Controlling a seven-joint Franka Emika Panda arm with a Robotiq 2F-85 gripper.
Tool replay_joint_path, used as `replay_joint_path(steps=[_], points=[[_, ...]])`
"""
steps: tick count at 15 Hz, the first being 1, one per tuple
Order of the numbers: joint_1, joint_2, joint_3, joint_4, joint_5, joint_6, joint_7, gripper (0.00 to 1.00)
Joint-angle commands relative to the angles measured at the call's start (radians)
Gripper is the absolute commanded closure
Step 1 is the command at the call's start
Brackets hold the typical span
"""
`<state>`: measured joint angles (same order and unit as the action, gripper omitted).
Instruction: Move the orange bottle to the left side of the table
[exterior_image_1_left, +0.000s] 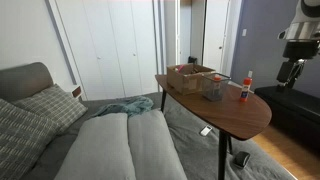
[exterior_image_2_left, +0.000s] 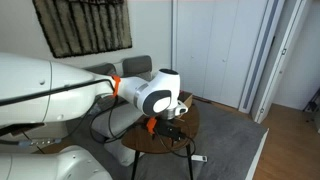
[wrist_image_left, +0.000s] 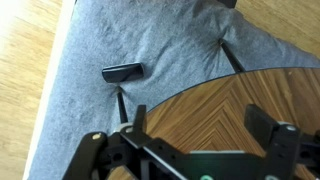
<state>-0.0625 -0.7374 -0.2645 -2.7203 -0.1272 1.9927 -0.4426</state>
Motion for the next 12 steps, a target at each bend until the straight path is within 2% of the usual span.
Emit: replay_joint_path(steps=[1, 4, 9, 12], points=[[-0.004, 0.001, 0.005, 0.001, 0.004, -0.002, -0.002, 0.0], [-0.004, 0.001, 0.005, 0.001, 0.004, -0.002, -0.002, 0.0], [0.139, -0.069, 0.088, 0.074, 0.143, 0.002, 0.006, 0.0], [0.221, -0.033, 0.159, 0.157, 0.192, 0.02, 0.029, 0.0]])
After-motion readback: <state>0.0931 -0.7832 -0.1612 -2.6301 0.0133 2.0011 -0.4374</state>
